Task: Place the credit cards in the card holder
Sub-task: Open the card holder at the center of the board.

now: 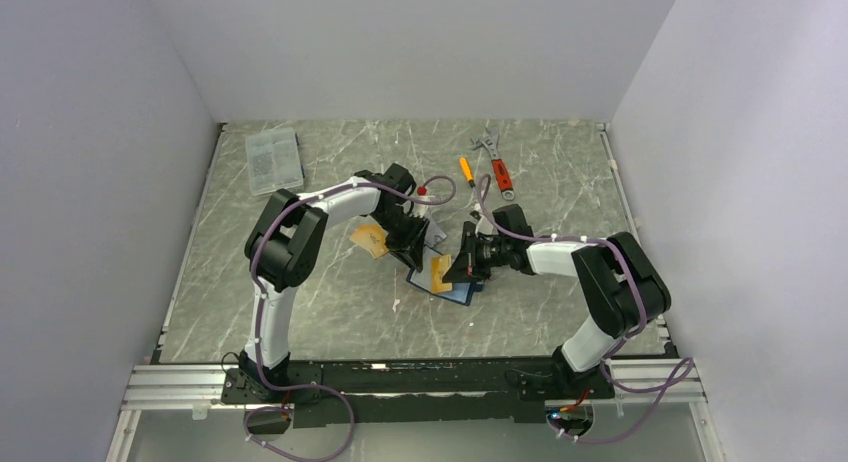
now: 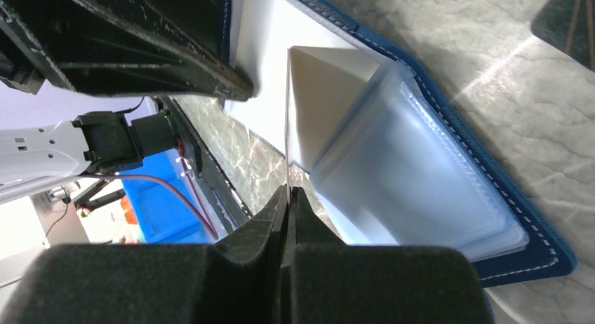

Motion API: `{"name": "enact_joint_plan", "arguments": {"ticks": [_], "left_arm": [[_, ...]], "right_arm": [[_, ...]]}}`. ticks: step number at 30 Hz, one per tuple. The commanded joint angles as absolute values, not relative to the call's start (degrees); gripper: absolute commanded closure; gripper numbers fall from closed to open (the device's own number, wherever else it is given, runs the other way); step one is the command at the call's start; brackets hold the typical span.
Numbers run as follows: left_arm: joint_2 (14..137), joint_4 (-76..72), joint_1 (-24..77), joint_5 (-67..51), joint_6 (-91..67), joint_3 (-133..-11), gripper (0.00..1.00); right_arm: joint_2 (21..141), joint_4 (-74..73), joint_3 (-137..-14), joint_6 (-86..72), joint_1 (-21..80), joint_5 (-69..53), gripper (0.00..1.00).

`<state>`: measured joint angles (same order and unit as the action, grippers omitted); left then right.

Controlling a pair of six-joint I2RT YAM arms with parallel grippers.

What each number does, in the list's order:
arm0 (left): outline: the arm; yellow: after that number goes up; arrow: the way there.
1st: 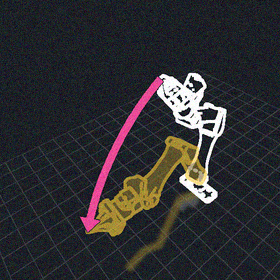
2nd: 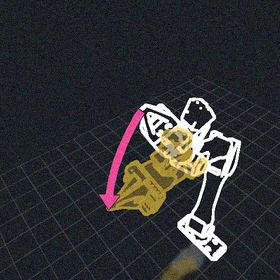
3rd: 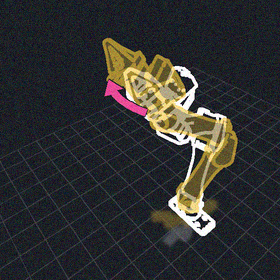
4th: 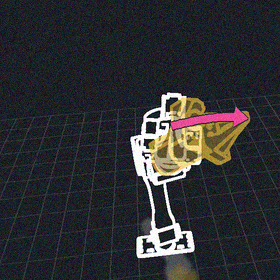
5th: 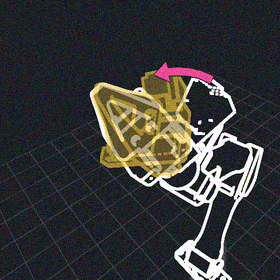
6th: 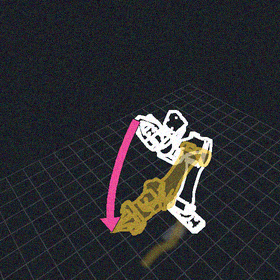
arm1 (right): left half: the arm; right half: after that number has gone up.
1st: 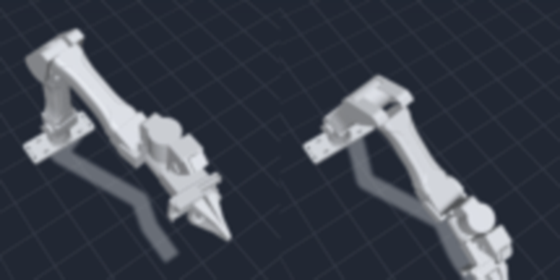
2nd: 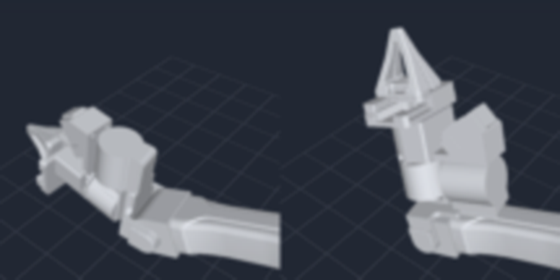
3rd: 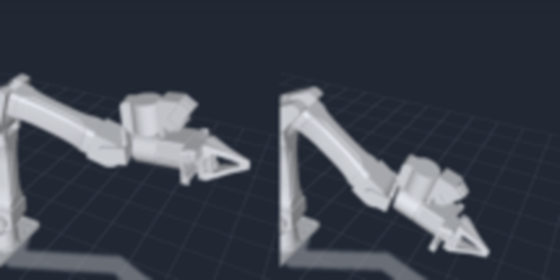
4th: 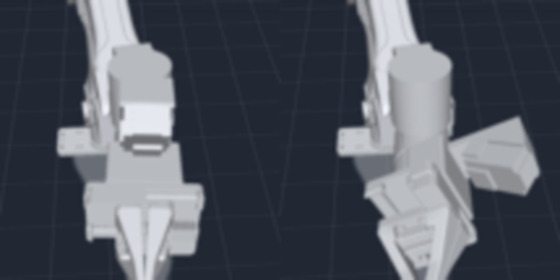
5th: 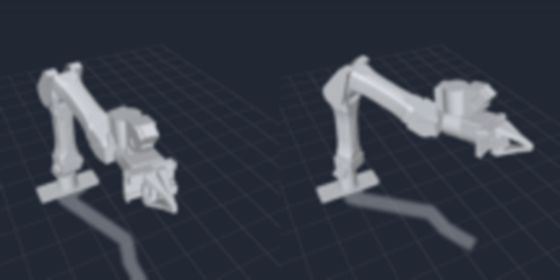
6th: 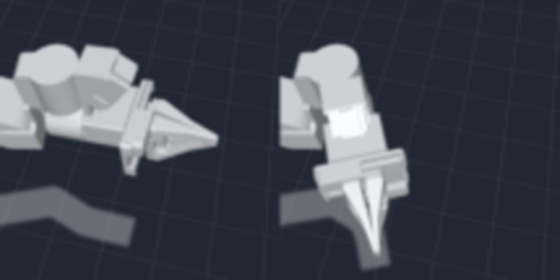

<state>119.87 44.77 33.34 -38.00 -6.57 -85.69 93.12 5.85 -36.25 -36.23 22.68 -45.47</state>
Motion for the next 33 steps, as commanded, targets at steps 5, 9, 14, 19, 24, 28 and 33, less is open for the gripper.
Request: {"name": "enact_joint_plan", "arguments": {"ticks": [5, 9, 14, 19, 24, 28, 33], "left_arm": [[119.85, 44.12, 33.49, -39.13, -6.15, -86.71, 1.00], [119.68, 43.51, 33.07, -39.50, -6.17, -85.74, 1.00], [117.45, 44.03, 31.98, -38.13, -5.69, -84.46, 1.00], [115.50, 45.24, 31.11, -35.71, -4.45, -83.76, 1.00], [113.88, 44.10, 31.16, -35.69, -4.66, -82.40, 1.00], [114.13, 44.32, 31.53, -35.68, -4.61, -83.01, 1.00], [113.14, 43.78, 32.00, -34.84, -4.79, -82.84, 1.00]], "right_arm": [[85.19, 1.28, -32.37, -33.82, 18.17, -43.92, 1.00], [79.87, -3.92, -30.02, -33.64, 16.07, -41.07, 1.00], [73.18, -11.43, -28.82, -32.15, 13.60, -38.58, 1.00], [71.96, -15.11, -26.41, -31.41, 12.51, -38.66, 1.00], [72.93, -13.20, -25.18, -31.36, 12.22, -40.77, 1.00], [73.54, -12.31, -25.53, -30.60, 12.38, -41.58, 1.00], [67.49, -13.30, -24.70, -31.04, 12.44, -41.49, 1.00]]}}
